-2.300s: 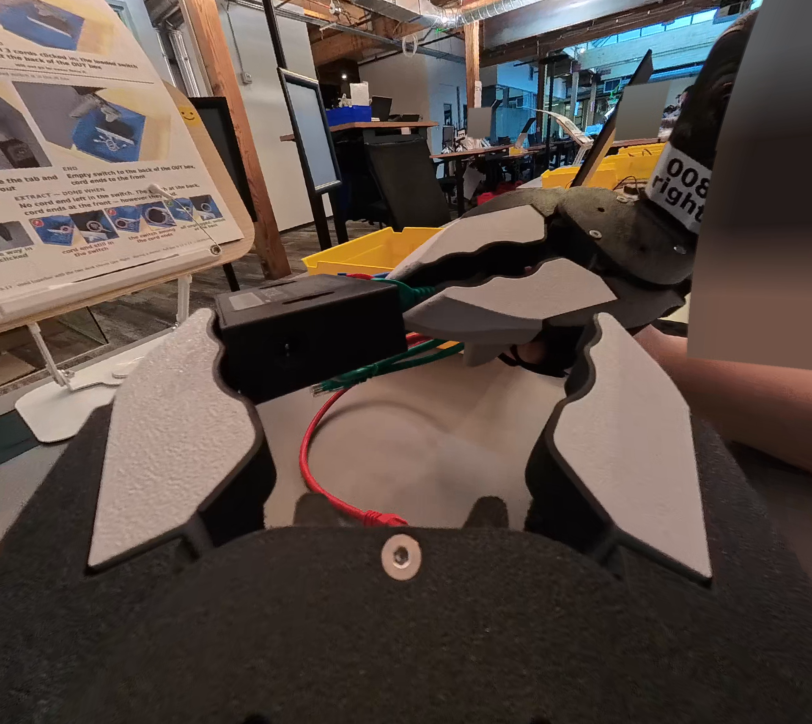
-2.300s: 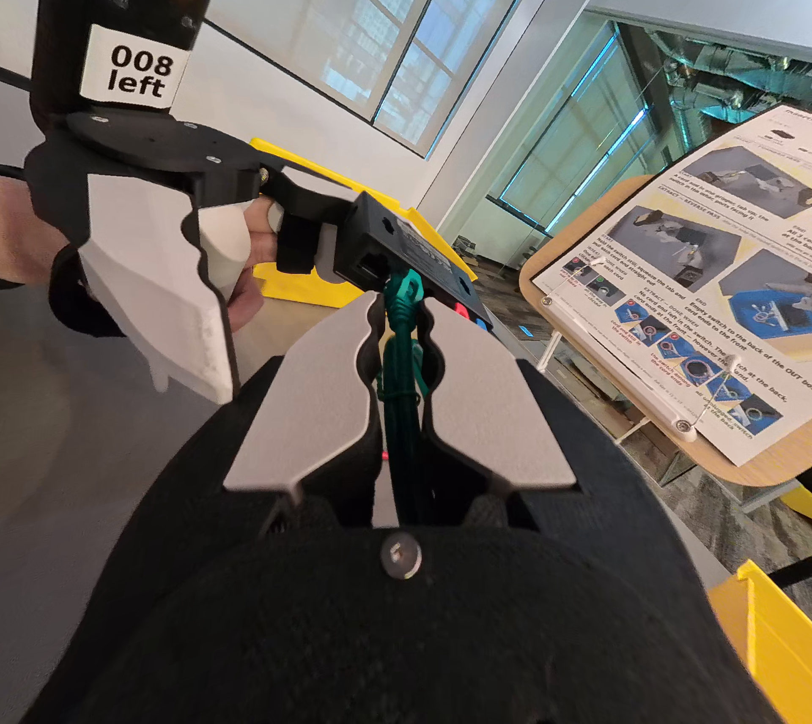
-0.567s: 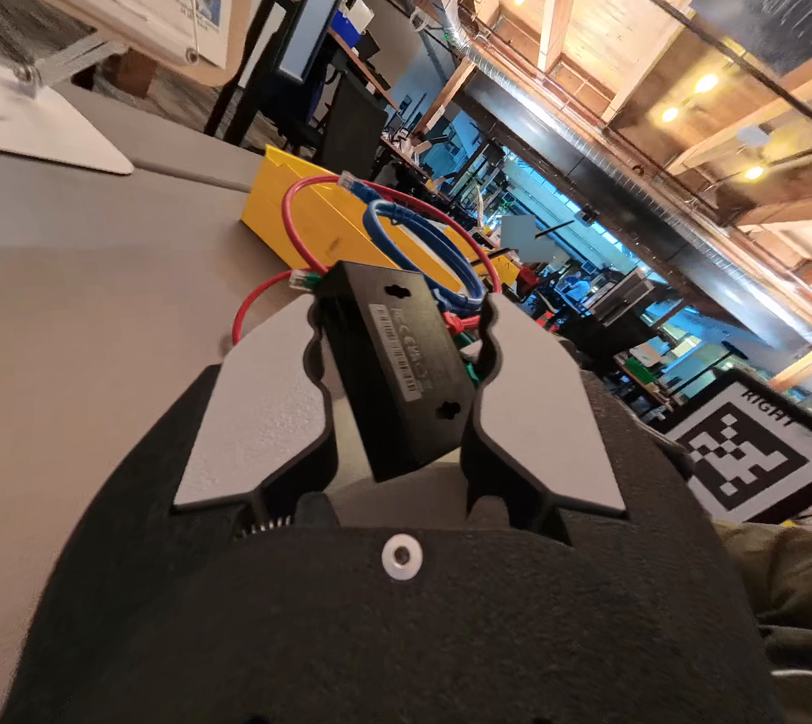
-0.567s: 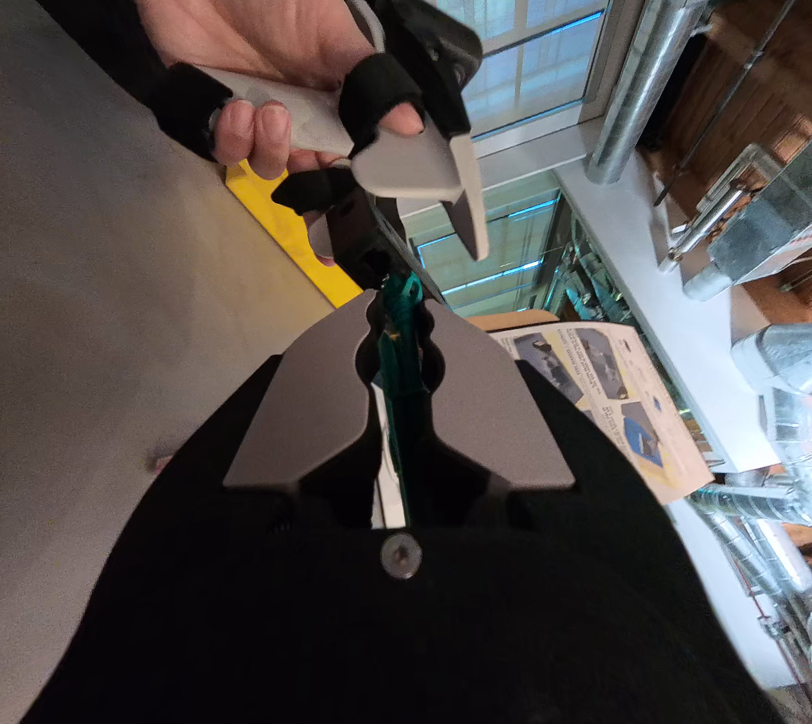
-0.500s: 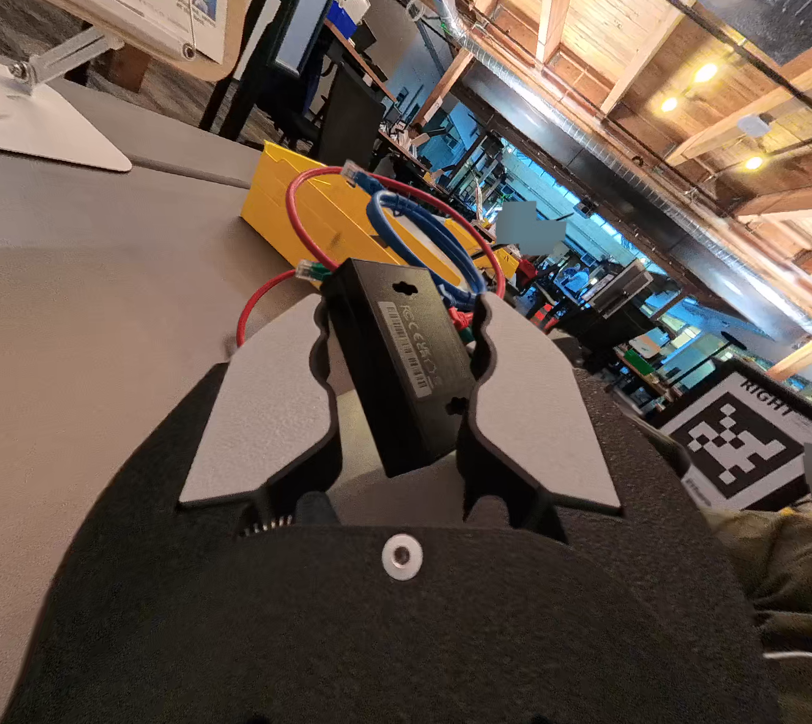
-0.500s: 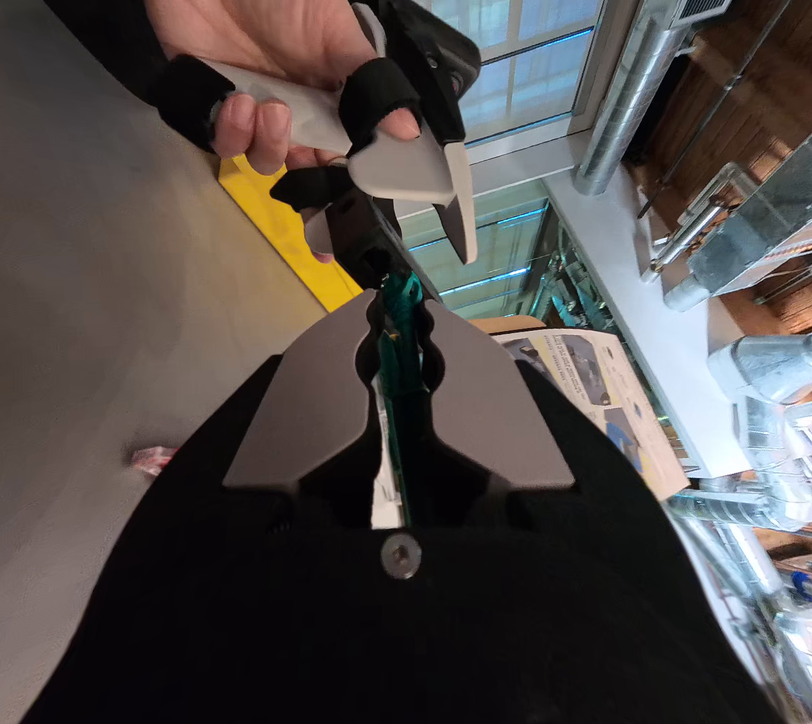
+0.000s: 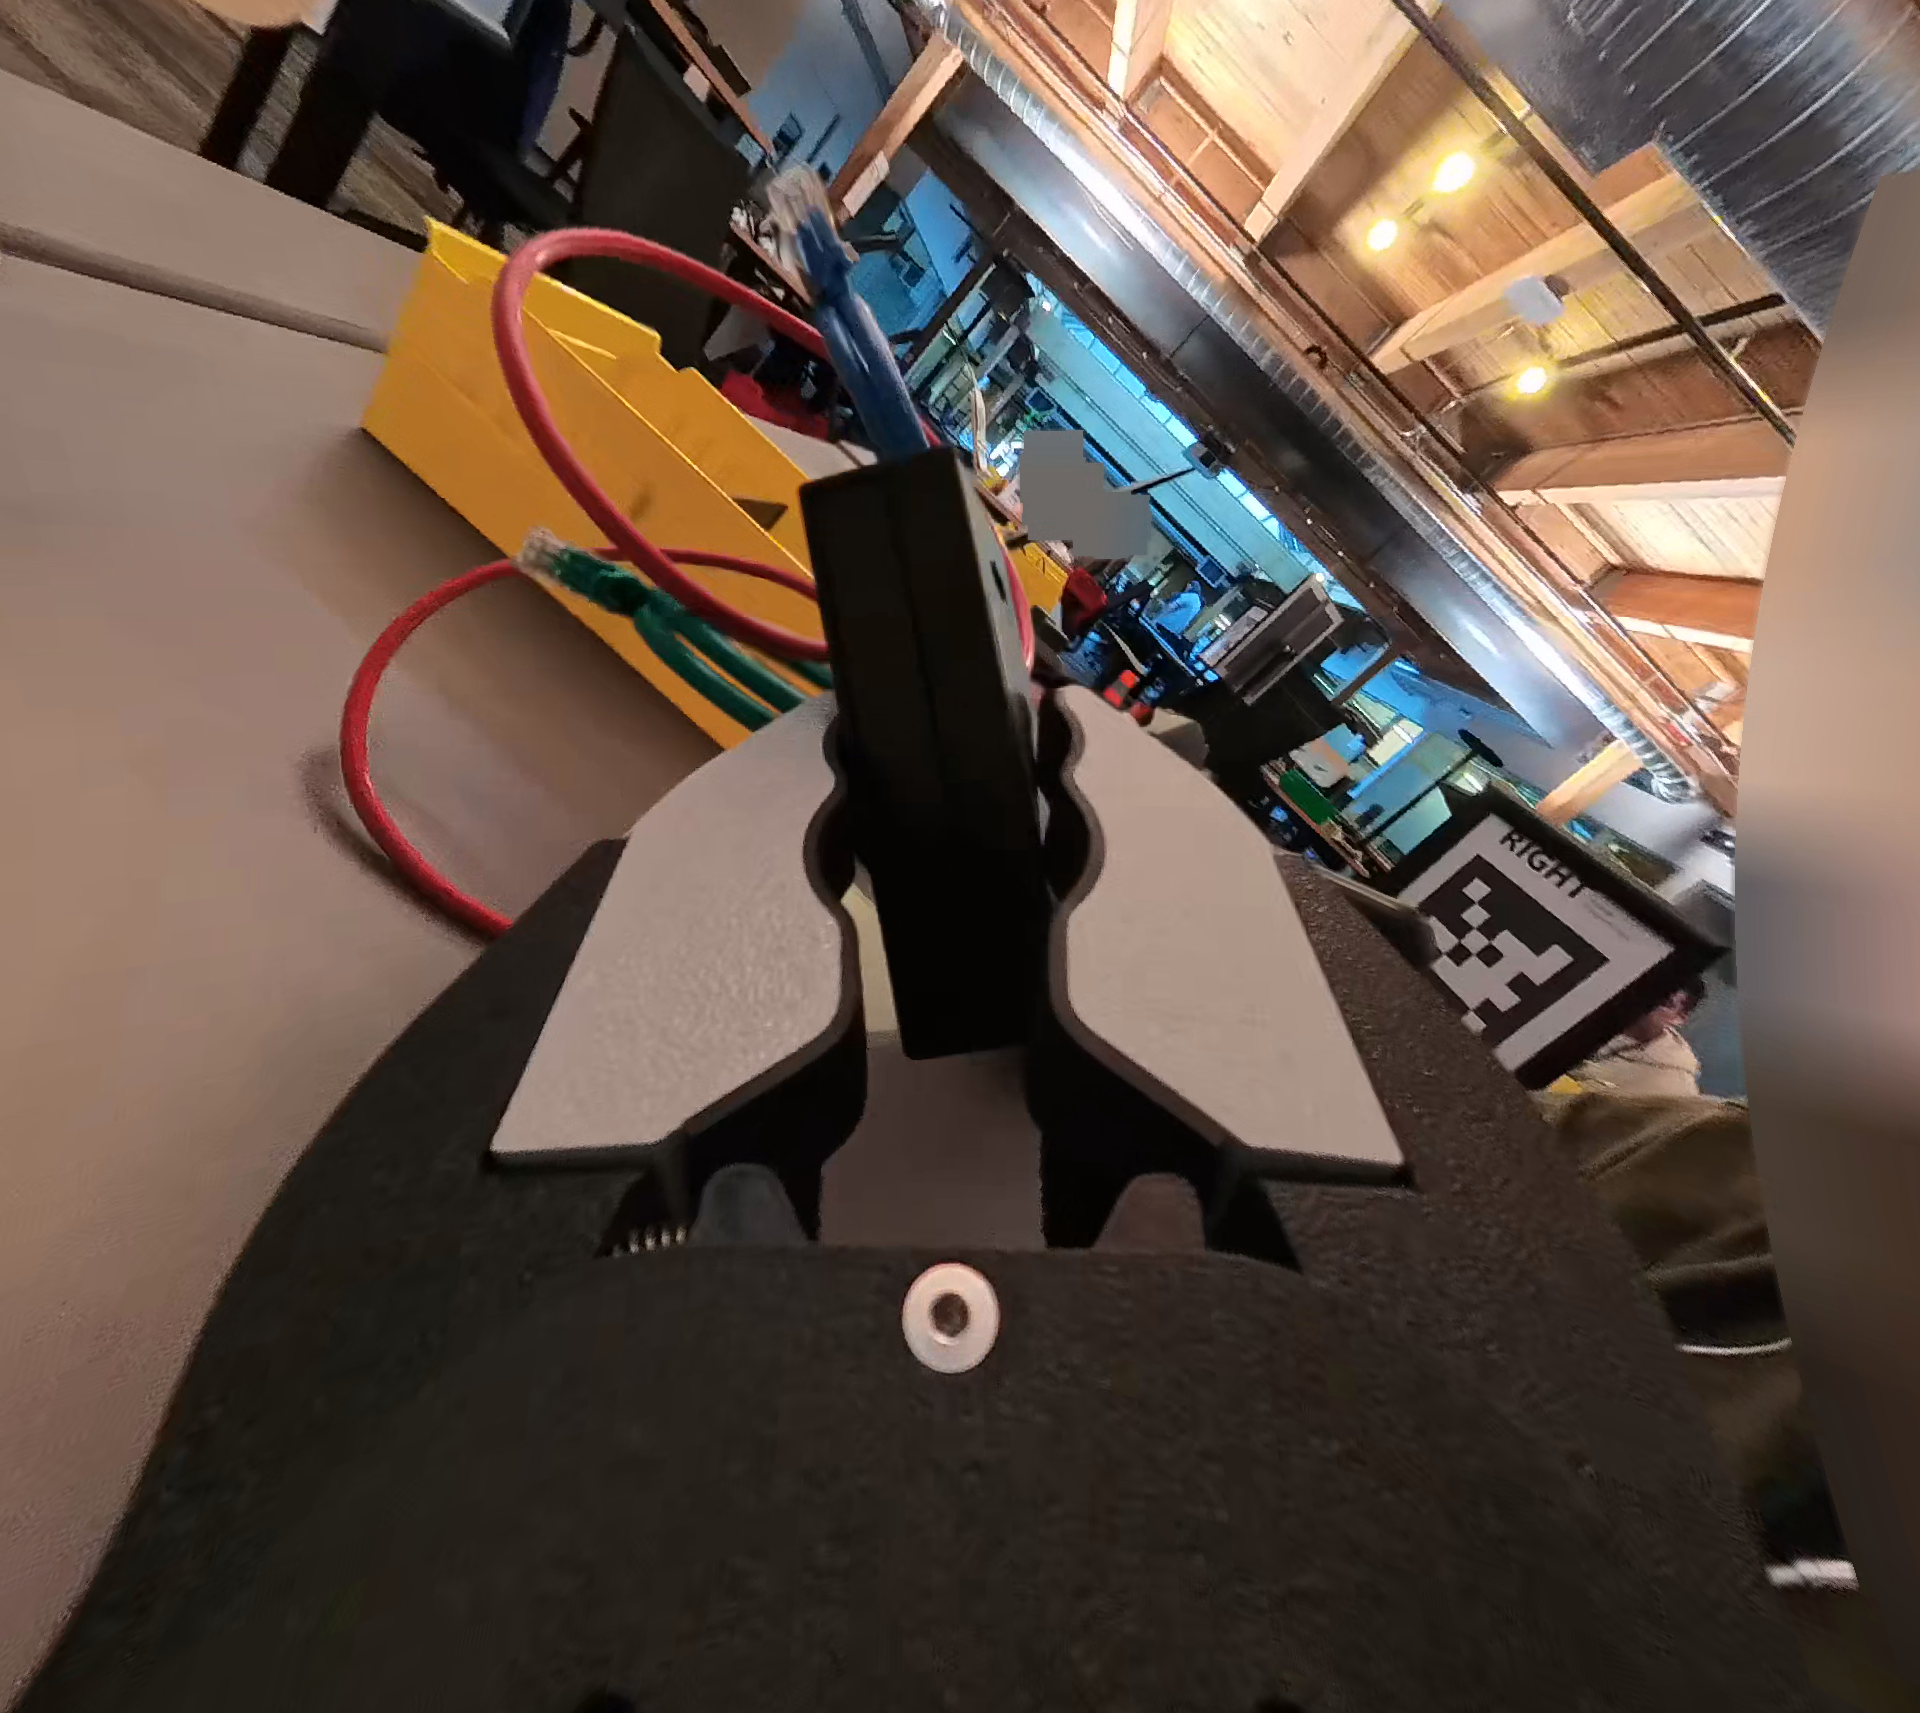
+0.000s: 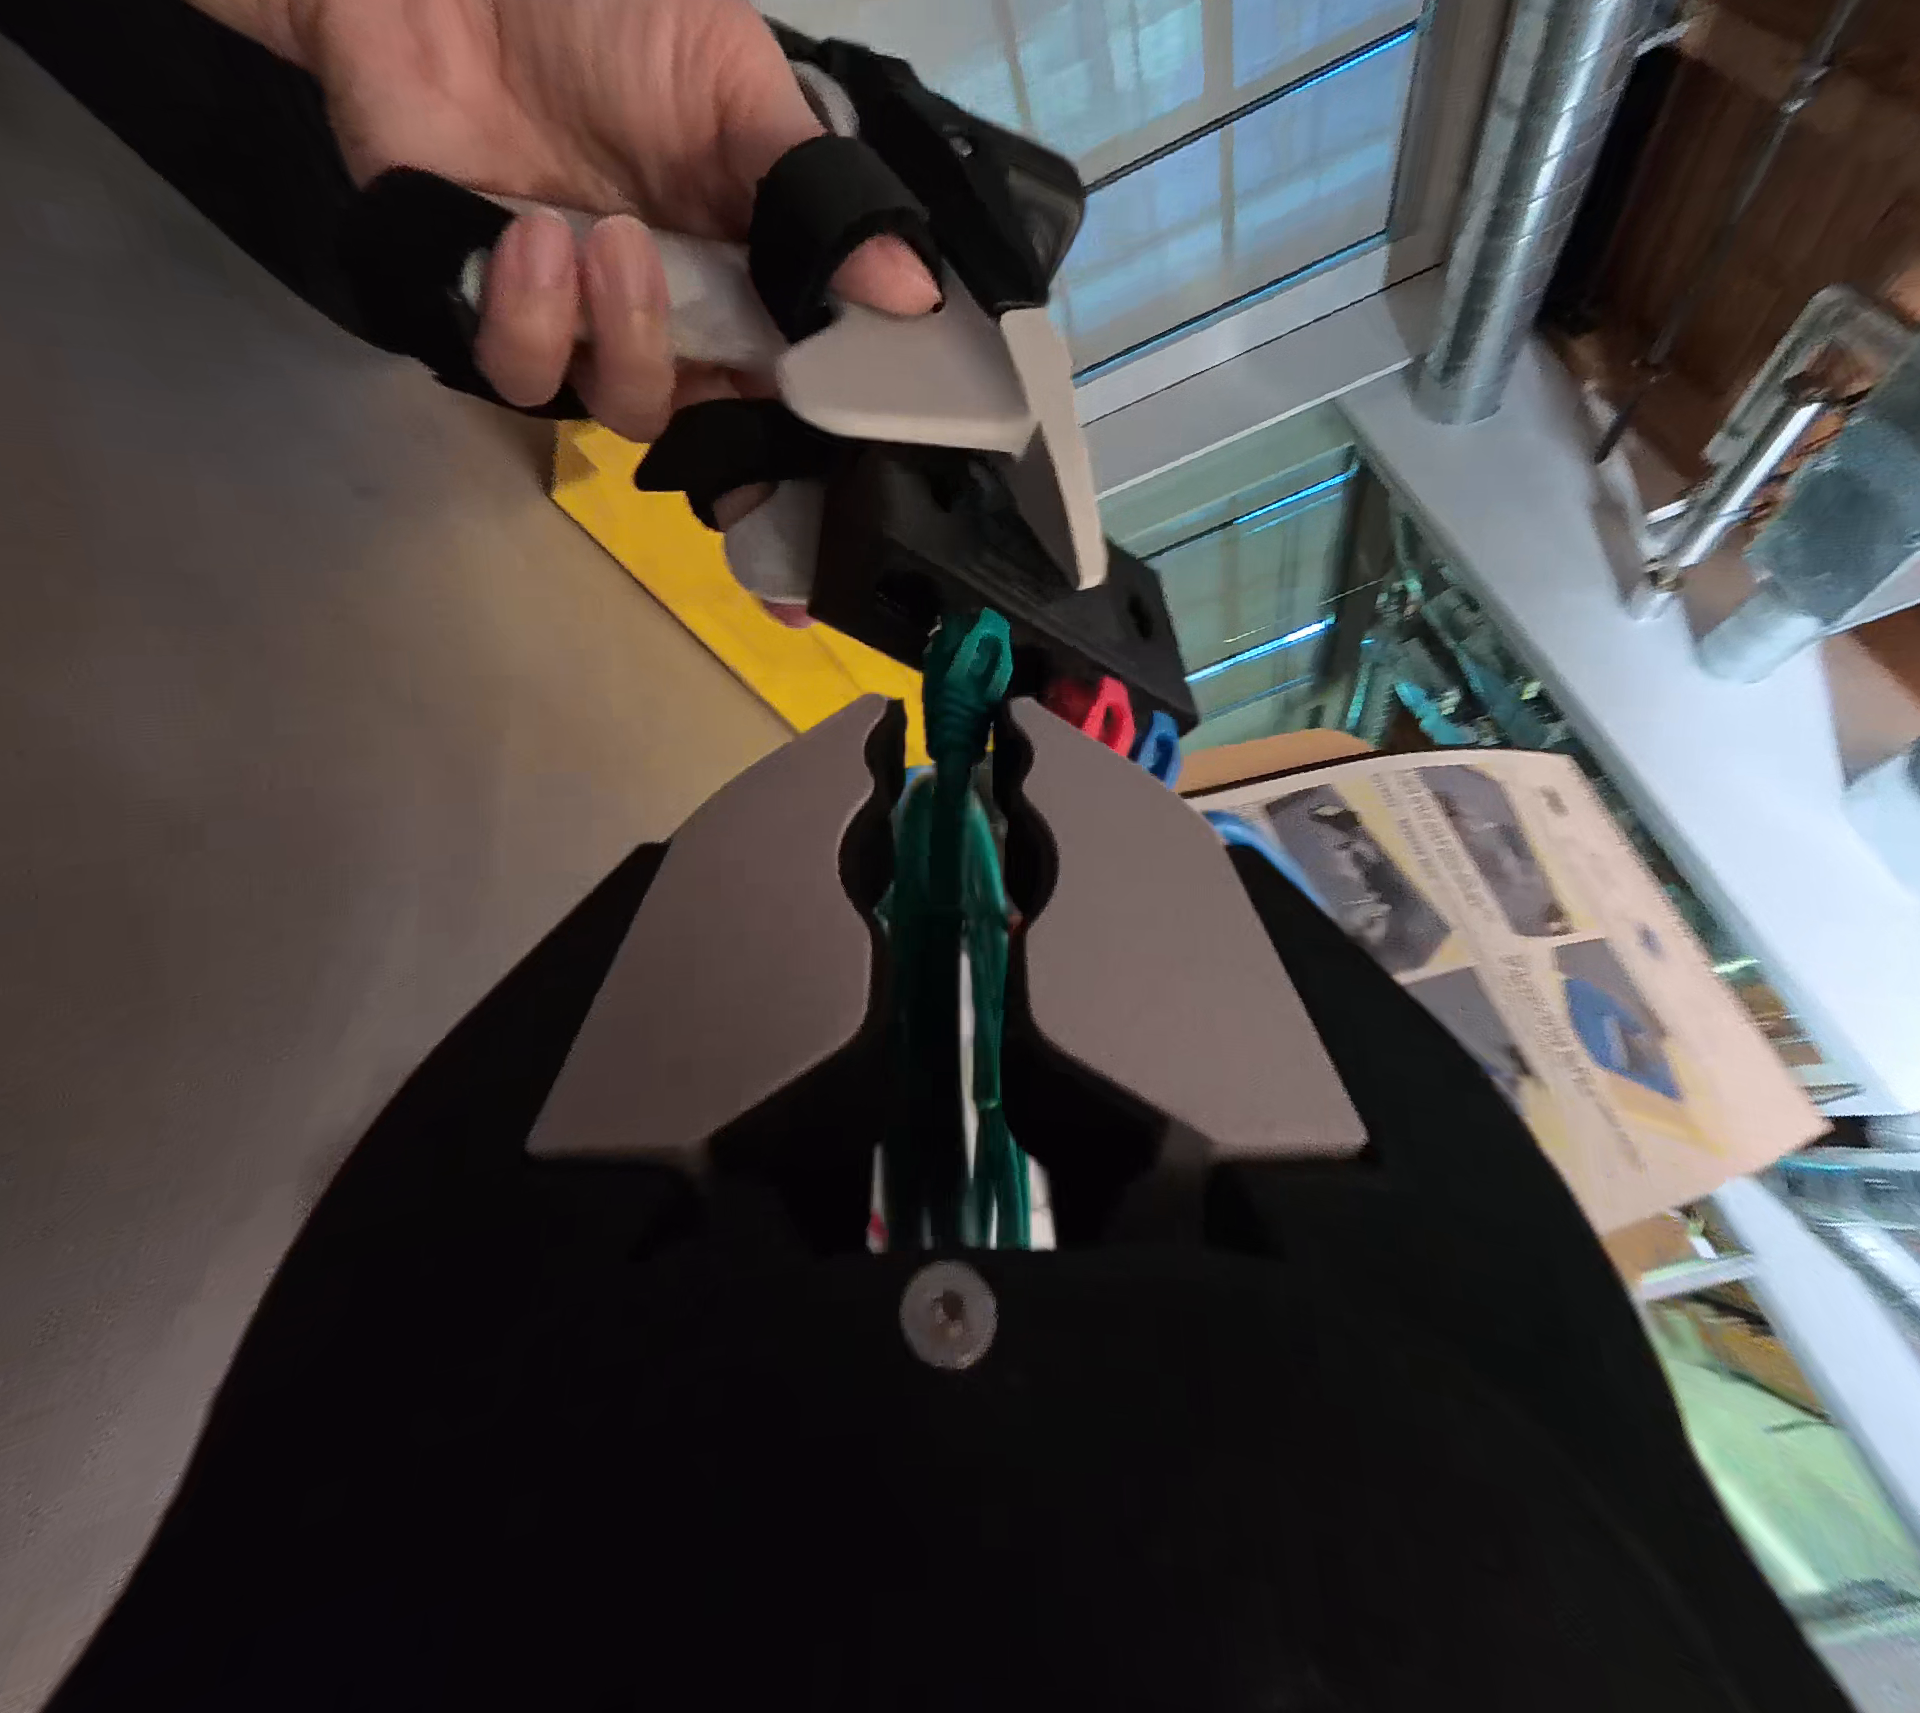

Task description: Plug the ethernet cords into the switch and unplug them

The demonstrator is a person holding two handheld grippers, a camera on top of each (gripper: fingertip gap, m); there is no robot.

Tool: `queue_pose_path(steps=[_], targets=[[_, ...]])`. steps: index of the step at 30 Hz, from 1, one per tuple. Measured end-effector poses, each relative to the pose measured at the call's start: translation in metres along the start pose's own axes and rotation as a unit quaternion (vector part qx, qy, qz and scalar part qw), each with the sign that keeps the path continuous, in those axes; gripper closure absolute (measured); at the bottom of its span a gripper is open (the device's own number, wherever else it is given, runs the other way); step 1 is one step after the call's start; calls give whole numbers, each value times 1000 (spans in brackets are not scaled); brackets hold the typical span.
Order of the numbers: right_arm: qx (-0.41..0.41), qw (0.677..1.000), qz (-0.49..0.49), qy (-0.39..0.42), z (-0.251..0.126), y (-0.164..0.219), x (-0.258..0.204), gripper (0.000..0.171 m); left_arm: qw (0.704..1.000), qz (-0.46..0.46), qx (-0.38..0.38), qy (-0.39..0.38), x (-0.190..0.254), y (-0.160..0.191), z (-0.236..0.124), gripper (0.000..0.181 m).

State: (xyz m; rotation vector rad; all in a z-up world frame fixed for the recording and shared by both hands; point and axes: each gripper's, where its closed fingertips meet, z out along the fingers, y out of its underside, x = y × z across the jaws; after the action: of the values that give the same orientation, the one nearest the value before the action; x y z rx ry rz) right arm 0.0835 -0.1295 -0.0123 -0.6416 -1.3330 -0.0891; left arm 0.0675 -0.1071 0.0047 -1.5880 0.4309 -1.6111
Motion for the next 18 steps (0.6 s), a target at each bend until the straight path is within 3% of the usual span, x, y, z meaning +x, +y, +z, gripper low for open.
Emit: queue_pose_path(steps=[4, 12, 18], targets=[[-7, 997, 61, -50, 6, 3, -14, 140, 999, 24, 35, -8, 2, -13, -7, 151], [38, 986, 159, -38, -6, -8, 11, 146, 998, 23, 36, -47, -12, -15, -11, 151], [-36, 950, 297, -93, 2, 12, 4, 125, 998, -12, 35, -53, -21, -12, -10, 152]])
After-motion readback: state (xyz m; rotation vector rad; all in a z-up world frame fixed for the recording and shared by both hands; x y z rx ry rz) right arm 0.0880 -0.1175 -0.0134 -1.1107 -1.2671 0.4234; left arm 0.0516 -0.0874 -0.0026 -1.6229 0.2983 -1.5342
